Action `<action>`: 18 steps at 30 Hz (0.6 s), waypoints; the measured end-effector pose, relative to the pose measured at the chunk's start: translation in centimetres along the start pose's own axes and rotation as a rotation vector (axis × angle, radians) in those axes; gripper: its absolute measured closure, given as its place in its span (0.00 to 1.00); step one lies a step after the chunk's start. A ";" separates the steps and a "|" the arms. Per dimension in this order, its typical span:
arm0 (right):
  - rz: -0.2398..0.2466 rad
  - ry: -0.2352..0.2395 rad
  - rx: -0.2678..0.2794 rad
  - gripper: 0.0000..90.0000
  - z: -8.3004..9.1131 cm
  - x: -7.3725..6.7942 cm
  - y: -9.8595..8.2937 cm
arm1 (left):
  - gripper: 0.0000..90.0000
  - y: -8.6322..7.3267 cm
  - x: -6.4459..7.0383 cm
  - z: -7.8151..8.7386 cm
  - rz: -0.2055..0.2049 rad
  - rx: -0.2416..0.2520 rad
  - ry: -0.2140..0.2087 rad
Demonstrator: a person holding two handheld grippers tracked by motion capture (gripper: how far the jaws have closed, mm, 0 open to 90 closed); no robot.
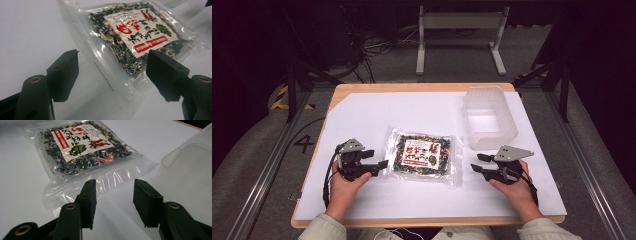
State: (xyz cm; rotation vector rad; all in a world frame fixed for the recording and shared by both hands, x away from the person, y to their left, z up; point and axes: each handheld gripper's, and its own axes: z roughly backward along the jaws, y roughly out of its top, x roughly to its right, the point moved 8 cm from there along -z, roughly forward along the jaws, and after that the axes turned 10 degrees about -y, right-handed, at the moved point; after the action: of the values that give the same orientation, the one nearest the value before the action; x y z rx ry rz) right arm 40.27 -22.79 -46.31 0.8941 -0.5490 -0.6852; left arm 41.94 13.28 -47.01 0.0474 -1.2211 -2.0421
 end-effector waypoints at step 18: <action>0.022 -0.008 0.002 0.54 0.0 -0.1 0.0 | 0.41 -1.5 -0.2 -2.0 -0.003 -0.078 -0.050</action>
State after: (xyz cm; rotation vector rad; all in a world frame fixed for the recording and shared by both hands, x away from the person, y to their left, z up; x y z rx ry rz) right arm 40.19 -22.73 -46.34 0.8862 -0.5662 -0.6685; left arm 41.99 12.37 -49.34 -0.0394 -1.1715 -2.1026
